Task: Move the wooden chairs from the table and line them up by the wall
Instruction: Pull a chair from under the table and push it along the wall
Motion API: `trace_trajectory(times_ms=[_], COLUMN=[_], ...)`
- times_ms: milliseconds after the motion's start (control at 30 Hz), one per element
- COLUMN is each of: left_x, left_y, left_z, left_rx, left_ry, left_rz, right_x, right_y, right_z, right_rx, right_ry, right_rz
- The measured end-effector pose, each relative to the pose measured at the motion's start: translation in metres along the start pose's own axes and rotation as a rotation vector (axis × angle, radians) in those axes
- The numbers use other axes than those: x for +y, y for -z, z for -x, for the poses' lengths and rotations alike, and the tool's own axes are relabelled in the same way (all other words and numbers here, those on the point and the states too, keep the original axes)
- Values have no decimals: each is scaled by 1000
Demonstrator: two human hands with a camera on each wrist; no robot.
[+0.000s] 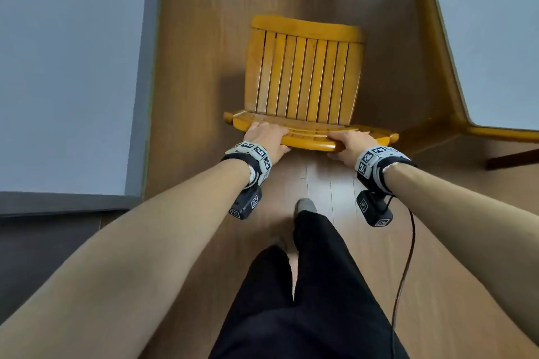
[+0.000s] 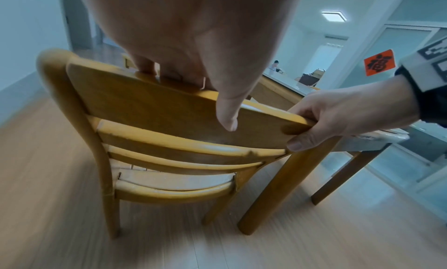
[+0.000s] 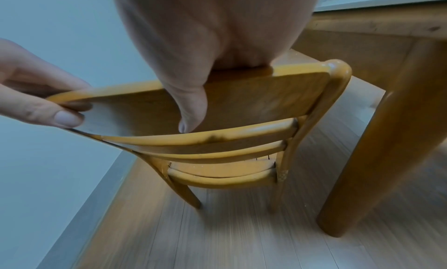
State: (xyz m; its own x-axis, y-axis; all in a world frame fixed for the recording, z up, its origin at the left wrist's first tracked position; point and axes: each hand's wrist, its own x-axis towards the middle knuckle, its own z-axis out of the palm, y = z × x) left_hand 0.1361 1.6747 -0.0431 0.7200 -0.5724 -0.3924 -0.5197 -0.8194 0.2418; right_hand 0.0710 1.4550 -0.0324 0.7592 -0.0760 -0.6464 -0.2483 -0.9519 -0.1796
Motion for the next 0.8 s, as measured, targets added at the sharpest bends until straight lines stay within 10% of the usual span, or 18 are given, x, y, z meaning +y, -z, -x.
trace_trajectory(times_ms=[800], left_x=[180], left_y=[-99], left_z=[126], left_rx=[-43], left_ry=[398], left_rz=[213], right_x=[114], right_y=[-70], right_z=[94], right_rx=[-4], right_ry=[380], right_rz=[257])
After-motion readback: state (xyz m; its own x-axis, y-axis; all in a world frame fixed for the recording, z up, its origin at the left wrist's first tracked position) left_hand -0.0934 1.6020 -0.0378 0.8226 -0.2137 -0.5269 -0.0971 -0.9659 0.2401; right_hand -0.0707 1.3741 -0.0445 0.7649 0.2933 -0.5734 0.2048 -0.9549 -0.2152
